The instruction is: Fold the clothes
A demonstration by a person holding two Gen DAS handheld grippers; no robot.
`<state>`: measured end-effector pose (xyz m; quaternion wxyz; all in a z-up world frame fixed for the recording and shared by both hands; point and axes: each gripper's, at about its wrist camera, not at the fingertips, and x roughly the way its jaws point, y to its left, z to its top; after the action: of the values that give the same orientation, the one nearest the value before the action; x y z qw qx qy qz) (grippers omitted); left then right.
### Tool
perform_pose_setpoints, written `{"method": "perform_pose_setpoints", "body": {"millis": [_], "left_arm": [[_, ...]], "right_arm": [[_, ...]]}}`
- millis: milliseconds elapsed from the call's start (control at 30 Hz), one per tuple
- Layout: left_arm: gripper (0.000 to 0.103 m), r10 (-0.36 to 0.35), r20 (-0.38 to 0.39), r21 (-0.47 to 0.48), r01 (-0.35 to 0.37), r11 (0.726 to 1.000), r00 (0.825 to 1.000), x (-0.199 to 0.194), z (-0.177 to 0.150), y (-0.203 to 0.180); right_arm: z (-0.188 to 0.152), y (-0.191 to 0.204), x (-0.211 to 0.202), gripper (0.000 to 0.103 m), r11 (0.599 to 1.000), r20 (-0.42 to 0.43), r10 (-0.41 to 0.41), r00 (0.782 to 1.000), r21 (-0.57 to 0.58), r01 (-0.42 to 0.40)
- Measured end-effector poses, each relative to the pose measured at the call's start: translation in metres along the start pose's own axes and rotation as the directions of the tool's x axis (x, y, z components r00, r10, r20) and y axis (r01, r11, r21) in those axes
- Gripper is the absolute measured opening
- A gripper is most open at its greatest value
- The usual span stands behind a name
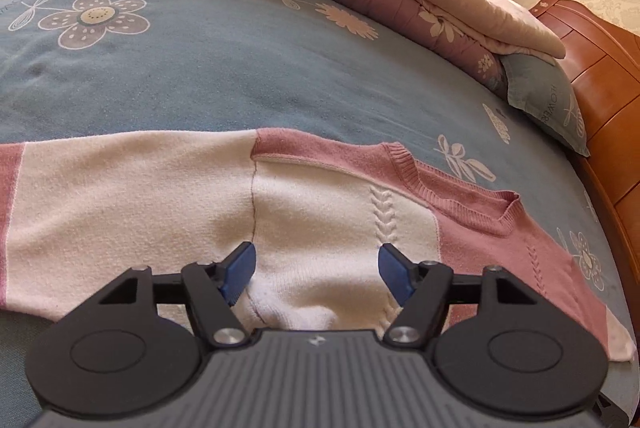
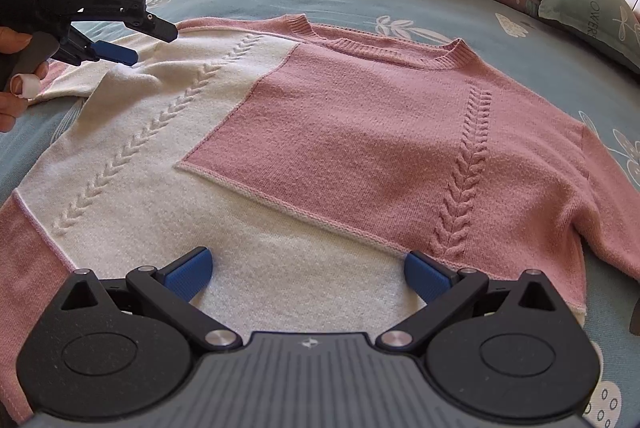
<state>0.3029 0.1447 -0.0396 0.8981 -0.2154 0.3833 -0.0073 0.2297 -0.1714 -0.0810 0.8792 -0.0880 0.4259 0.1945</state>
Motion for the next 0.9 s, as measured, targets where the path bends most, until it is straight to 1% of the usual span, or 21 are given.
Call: {"method": "perform_pose_setpoints", "body": {"millis": [67, 133, 200, 300, 333, 400, 500, 567, 633, 700, 800, 867, 900], "left_arm": [[0.072, -0.030, -0.009, -0.064, 0.029, 0.998, 1.000, -0.016, -0.007, 0.010], [0.076, -0.080, -0.033, -0.151, 0.075, 0.986, 0.996, -0.021, -0.015, 0.024], [0.077, -0.143, -0.067, -0.254, 0.122, 0.959, 0.987, -0.018, -0.023, 0.041], [0.077, -0.173, -0.069, -0.358, 0.138, 0.924, 0.983, 0.003, -0.029, 0.061], [0.077, -0.191, -0.035, -0.383, 0.163, 0.909, 0.981, 0.007, -0.029, 0.066], [0.077, -0.184, 0.034, -0.429, 0.180, 0.885, 0.982, 0.013, -0.023, 0.073], [0.077, -0.131, 0.091, -0.425, 0.158, 0.891, 0.987, 0.018, -0.002, 0.077], [0.077, -0.108, 0.102, -0.421, 0.141, 0.896, 0.989, 0.023, 0.013, 0.078], [0.077, -0.079, 0.093, -0.427, 0.111, 0.898, 0.993, 0.028, 0.024, 0.079], [0.077, -0.068, 0.064, -0.404, 0.088, 0.911, 0.996, 0.030, 0.026, 0.077], [0.077, -0.043, 0.025, -0.352, 0.049, 0.935, 0.999, 0.019, 0.019, 0.074], [0.077, -0.038, -0.004, -0.329, 0.035, 0.944, 0.999, 0.004, 0.010, 0.078], [0.077, -0.047, -0.009, -0.316, 0.042, 0.948, 0.999, -0.004, 0.008, 0.077]], "right_arm": [[0.000, 0.001, 0.000, 0.103, 1.000, 0.000, -0.001, 1.000, -0.001, 0.001], [0.000, 0.001, 0.000, 0.103, 1.000, 0.001, -0.003, 1.000, -0.001, 0.003], [0.000, 0.001, 0.000, 0.103, 1.000, 0.003, -0.005, 1.000, 0.000, 0.005], [-0.001, 0.001, 0.000, 0.103, 1.000, 0.007, -0.005, 1.000, 0.002, 0.005], [-0.001, 0.001, 0.001, 0.103, 1.000, 0.009, -0.005, 1.000, 0.001, 0.005], [-0.001, 0.001, 0.001, 0.103, 1.000, 0.010, -0.004, 1.000, 0.000, 0.004], [-0.001, 0.000, 0.001, 0.103, 1.000, 0.012, -0.003, 1.000, -0.001, 0.003], [-0.001, 0.000, 0.001, 0.103, 1.000, 0.012, -0.003, 1.000, -0.001, 0.003], [-0.001, 0.000, 0.001, 0.103, 1.000, 0.011, -0.002, 1.000, -0.002, 0.002], [-0.001, -0.001, 0.001, 0.103, 1.000, 0.010, -0.001, 1.000, -0.003, 0.001], [-0.001, 0.000, 0.001, 0.103, 1.000, 0.008, -0.001, 1.000, -0.006, 0.001], [-0.001, 0.000, 0.000, 0.103, 1.000, 0.008, -0.002, 1.000, -0.007, 0.002], [-0.001, 0.000, 0.000, 0.103, 1.000, 0.007, -0.002, 1.000, -0.007, 0.002]]}}
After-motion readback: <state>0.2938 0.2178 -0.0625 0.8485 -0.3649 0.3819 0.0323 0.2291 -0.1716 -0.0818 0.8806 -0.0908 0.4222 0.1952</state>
